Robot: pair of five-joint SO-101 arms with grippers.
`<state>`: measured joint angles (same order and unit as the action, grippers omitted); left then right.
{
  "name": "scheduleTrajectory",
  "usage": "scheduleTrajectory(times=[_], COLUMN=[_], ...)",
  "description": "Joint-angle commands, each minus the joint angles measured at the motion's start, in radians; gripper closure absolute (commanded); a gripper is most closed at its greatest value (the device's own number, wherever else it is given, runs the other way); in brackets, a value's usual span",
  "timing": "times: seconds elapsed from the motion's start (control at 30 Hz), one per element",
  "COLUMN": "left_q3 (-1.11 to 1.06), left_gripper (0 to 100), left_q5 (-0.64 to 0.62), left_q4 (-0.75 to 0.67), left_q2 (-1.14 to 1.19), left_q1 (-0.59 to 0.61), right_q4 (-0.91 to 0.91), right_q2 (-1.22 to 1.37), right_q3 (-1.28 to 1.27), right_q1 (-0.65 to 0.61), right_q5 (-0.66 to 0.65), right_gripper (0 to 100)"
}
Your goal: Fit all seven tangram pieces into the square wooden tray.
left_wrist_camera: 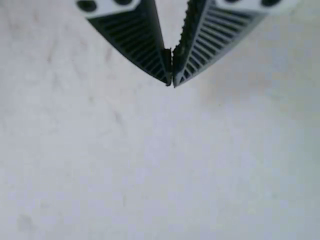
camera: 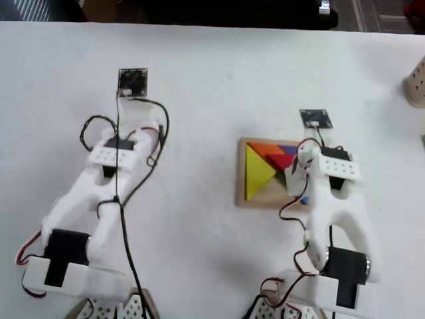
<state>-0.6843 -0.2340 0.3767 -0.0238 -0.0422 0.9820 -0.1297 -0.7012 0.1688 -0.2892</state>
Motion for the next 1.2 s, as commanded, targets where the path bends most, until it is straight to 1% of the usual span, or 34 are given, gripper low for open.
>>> scheduleTrajectory(times=[0.0,0.07,0.17,0.27,0.37,0.47,0.53,0.6,0.67,0.83,0.93,1.17], left_q3=[0.048,0.048,0.049,0.051,0.051,0.051,0.051,0.051,0.051,0.051,0.051,0.051], left_gripper=[98,98,98,98,98,98,98,98,98,98,98,98], left_q5=[0.009,0.009,0.009,0.009,0.009,0.009,0.009,0.009,0.009,0.009,0.009,0.011], left_q4=[-0.032,-0.032,-0.032,-0.032,-0.032,-0.032,-0.032,-0.032,-0.032,-0.032,-0.032,-0.032], left_q2=[-0.002,-0.002,-0.001,-0.001,-0.001,-0.001,-0.001,-0.001,-0.001,-0.001,-0.001,-0.001], left_q1=[0.004,0.004,0.004,0.002,0.001,0.001,0.002,0.002,0.002,0.004,0.007,0.001], right_q4=[-0.004,0.001,0.054,0.088,0.081,0.07,0.068,0.068,0.067,-0.016,-0.025,-0.053], right_q2=[-0.061,-0.077,-0.131,-0.219,-0.314,-0.337,-0.292,-0.209,-0.116,0.096,0.199,0.325], right_q3=[0.014,0.014,0.014,0.015,0.018,0.061,0.098,0.149,0.219,0.377,0.433,0.45], right_q1=[0.03,0.03,0.021,-0.019,-0.064,-0.101,-0.113,-0.116,-0.117,-0.117,-0.117,-0.116], right_q5=[-0.014,-0.014,-0.014,-0.017,-0.046,-0.041,-0.014,0.029,0.044,0.051,0.043,0.041], right_gripper=[98.1,98.1,98.1,98.1,98.1,98.1,98.1,98.1,98.1,98.1,98.1,98.1])
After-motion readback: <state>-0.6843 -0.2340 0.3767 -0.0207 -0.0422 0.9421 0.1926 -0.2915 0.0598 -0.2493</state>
